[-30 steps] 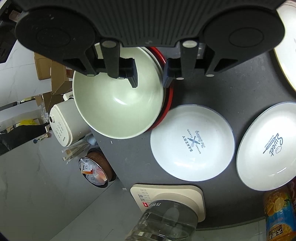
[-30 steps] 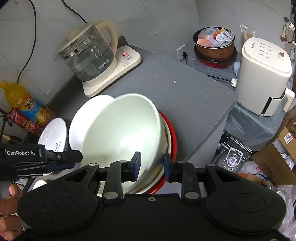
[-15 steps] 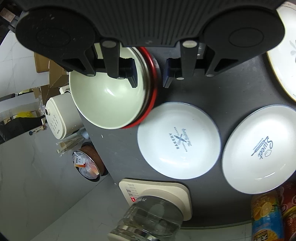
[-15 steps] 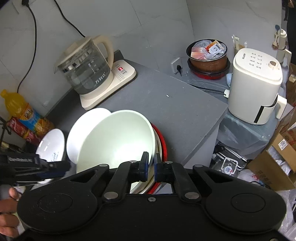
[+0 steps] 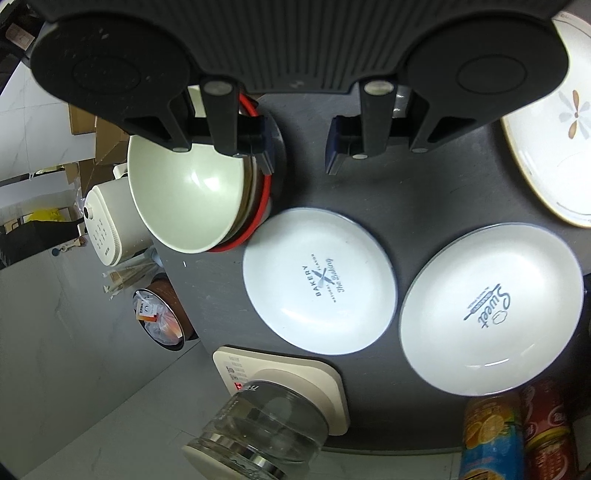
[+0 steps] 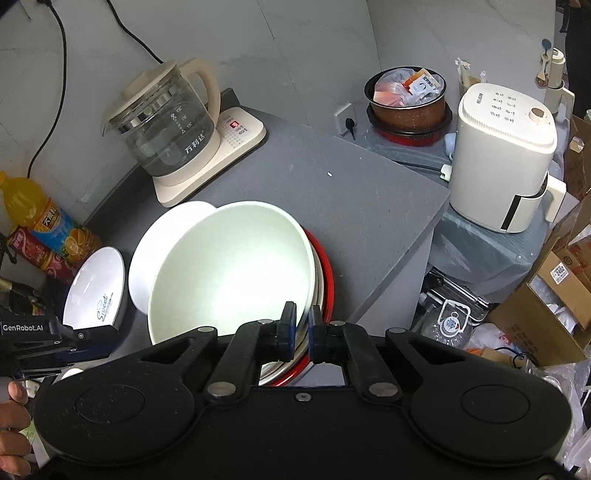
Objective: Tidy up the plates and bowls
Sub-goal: 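Move both grippers away from the bowls toward the white plates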
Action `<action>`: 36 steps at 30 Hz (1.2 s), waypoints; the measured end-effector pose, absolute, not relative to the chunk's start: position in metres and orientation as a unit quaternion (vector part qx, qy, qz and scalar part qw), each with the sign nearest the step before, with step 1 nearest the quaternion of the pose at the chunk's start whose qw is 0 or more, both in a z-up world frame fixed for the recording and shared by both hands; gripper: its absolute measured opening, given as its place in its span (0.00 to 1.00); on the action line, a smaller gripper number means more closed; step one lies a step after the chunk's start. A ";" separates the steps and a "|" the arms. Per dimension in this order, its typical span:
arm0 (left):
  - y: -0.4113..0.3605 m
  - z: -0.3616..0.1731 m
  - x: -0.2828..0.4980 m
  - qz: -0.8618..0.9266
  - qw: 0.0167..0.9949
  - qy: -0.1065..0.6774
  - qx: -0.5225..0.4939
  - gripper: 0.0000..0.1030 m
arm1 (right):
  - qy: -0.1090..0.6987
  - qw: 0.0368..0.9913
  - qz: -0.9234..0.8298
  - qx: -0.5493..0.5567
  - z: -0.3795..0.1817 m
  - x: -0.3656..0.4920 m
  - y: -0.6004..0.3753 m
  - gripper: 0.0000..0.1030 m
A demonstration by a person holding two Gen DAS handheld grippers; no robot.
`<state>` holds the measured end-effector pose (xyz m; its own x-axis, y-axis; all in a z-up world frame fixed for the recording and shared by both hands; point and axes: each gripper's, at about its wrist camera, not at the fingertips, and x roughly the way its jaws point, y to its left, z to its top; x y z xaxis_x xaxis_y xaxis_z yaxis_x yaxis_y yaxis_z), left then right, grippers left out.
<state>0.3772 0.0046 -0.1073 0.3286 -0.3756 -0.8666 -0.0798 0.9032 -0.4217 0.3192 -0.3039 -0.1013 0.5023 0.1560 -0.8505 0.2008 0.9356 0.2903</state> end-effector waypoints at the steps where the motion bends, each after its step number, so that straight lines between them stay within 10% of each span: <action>1: 0.006 -0.107 0.376 -0.094 0.790 0.572 -0.200 0.26 | 0.500 0.847 -0.014 0.179 -0.101 0.318 -0.303 0.07; 9: 0.016 -0.105 0.367 -0.095 0.792 0.569 -0.202 0.26 | 0.494 0.852 0.004 0.175 -0.081 0.308 -0.287 0.37; 18: 0.035 -0.099 0.348 -0.051 0.808 0.557 -0.185 0.60 | 0.488 0.858 0.085 0.139 -0.062 0.318 -0.244 0.69; 36: 0.095 -0.099 0.325 0.094 0.803 0.546 -0.221 0.79 | 0.514 0.812 0.273 0.050 -0.066 0.390 -0.151 0.84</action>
<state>0.3246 0.0948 -0.0993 0.3868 -0.0909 -0.9177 -0.3925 0.8843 -0.2530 0.3895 -0.1507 -0.0663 0.3226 0.4948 -0.8069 -0.3925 0.8457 0.3616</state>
